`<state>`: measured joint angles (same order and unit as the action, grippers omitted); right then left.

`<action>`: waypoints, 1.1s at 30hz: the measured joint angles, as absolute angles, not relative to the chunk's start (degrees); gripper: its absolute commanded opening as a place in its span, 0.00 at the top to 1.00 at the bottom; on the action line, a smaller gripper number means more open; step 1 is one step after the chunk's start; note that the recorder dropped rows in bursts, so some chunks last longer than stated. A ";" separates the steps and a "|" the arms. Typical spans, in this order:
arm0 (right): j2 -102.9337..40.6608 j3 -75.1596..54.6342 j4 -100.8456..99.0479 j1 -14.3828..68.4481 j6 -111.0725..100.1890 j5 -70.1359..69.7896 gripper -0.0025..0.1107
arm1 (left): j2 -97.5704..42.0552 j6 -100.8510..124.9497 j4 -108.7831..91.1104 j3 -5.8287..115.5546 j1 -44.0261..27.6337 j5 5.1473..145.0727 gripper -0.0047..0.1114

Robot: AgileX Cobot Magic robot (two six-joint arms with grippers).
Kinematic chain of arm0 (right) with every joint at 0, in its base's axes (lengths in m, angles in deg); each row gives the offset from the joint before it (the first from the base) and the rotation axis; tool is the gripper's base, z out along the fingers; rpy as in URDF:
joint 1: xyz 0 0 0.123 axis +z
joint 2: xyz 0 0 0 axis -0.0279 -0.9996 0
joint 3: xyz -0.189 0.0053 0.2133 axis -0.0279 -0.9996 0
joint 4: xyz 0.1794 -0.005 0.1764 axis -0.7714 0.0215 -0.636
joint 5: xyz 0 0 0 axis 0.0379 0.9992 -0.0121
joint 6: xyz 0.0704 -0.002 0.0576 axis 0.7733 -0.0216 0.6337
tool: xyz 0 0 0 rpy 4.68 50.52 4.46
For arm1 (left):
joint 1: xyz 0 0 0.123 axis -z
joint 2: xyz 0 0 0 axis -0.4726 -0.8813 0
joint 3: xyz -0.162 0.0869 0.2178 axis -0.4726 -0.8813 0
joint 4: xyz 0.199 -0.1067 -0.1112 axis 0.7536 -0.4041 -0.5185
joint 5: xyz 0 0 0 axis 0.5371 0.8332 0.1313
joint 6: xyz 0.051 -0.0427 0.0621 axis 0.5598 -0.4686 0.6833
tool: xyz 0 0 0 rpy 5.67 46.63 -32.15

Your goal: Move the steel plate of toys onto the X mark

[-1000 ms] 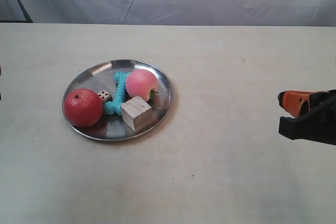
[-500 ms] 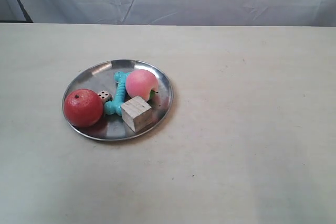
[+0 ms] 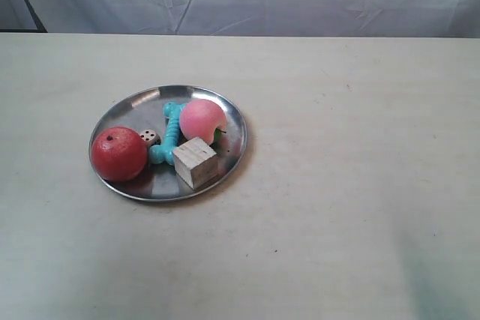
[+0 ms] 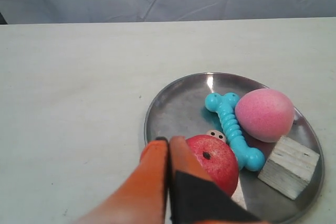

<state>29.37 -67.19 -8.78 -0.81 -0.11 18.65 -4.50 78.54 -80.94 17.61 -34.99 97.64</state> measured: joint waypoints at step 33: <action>37.41 -74.94 -7.71 -0.88 1.06 20.18 0.98 | -4.50 78.54 -80.94 17.61 -34.99 96.35 0.96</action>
